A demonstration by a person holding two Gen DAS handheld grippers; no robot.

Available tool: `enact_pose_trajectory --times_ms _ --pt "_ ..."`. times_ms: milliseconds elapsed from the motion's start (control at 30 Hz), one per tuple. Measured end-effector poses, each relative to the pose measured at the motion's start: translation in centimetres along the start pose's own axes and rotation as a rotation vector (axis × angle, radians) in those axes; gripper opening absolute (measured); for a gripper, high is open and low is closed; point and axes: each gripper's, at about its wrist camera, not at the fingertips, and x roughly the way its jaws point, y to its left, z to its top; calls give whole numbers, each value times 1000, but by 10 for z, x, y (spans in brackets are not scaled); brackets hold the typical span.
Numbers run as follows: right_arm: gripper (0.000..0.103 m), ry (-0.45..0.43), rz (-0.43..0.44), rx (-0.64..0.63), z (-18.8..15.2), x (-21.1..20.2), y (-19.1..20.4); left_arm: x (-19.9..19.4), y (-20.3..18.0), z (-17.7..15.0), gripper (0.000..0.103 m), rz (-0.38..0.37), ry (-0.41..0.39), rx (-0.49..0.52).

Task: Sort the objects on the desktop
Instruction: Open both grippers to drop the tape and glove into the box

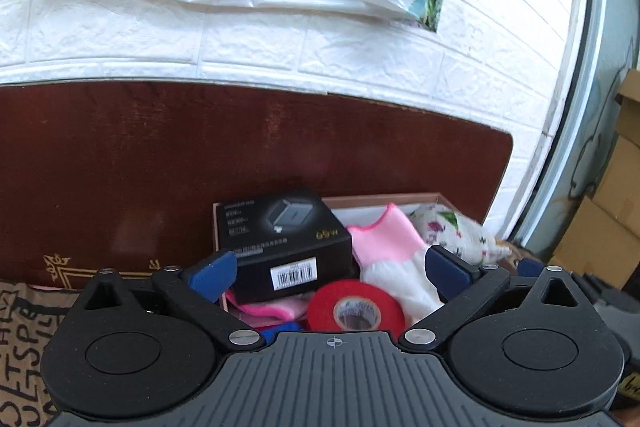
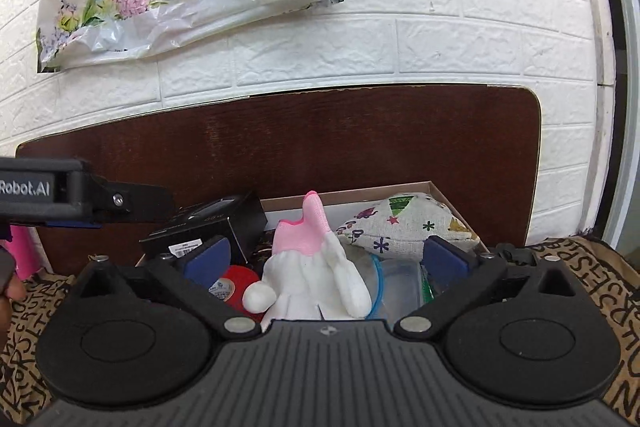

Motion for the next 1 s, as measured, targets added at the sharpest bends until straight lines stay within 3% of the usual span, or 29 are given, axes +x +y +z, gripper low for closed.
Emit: enact_pose_trajectory --times_ms 167,467,667,1000 --pt "103 22 2 -5 -2 -11 2 -10 -8 -12 103 23 31 32" --pt "103 24 -11 -48 -7 -49 3 -54 -18 -30 103 85 5 41" --pt "103 41 -23 -77 -15 -81 3 -74 -28 -48 103 172 68 37" --pt "103 36 -21 -143 -30 -139 14 -114 -45 -77 103 179 79 66"
